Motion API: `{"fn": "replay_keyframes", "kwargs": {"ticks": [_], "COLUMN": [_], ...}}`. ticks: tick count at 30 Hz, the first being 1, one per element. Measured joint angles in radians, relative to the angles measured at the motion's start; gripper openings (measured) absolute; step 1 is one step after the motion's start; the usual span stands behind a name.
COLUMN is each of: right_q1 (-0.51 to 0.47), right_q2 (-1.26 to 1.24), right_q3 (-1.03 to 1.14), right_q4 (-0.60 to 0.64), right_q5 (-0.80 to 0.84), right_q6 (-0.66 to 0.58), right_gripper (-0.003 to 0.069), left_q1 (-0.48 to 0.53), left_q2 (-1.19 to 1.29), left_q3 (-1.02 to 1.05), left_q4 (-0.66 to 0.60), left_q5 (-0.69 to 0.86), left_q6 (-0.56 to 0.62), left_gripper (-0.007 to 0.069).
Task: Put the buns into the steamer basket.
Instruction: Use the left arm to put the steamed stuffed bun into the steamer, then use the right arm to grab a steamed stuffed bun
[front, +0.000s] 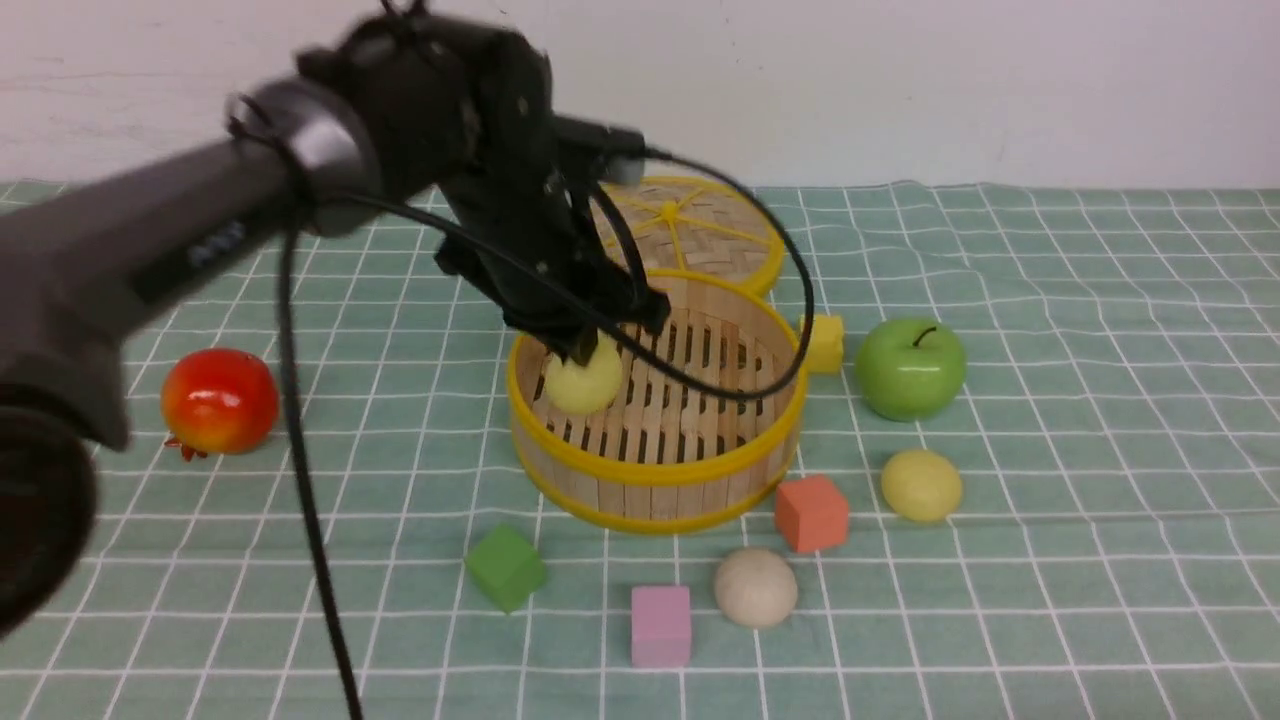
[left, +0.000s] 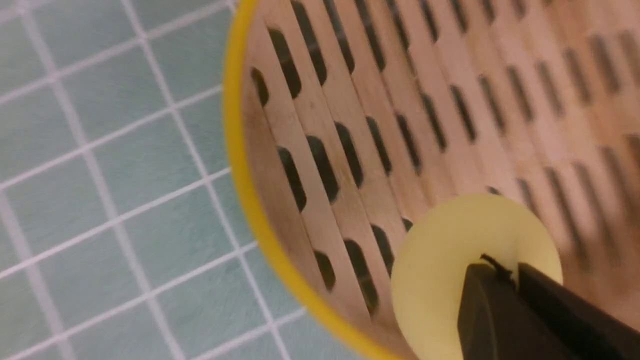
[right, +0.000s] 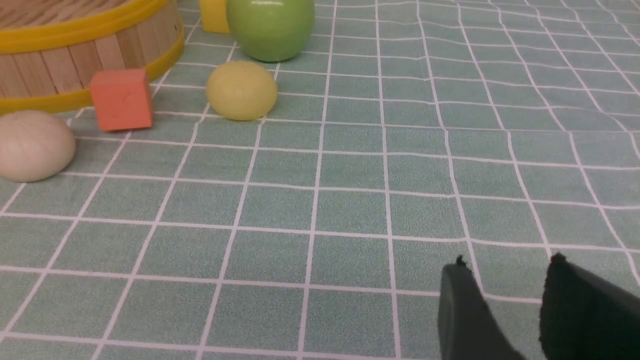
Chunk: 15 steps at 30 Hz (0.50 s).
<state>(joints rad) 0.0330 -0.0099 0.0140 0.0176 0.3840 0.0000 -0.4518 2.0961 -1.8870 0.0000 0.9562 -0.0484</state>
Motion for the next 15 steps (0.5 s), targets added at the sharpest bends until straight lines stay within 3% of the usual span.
{"fn": "replay_keyframes", "kwargs": {"ticks": [4,7,15], "right_q1": [0.000,0.000,0.000], "right_q2": [0.000,0.000,0.000], "right_q3": [0.000,0.000,0.000], "right_q4": [0.000,0.000,0.000], "right_q5": [0.000,0.000,0.000], "right_q6": [0.000,0.000,0.000], "right_gripper": [0.0240,0.0240,0.0240], "left_q1": [0.000,0.000,0.000], "left_q2": [0.077,0.102,0.015], "left_q3": [0.000,0.000,-0.001], "left_q4": [0.015,0.022,0.000], "left_q5": [-0.066,-0.097,-0.092], "left_q6": [0.006,0.006,-0.063], "left_gripper": [0.0002,0.0058,0.0407]}}
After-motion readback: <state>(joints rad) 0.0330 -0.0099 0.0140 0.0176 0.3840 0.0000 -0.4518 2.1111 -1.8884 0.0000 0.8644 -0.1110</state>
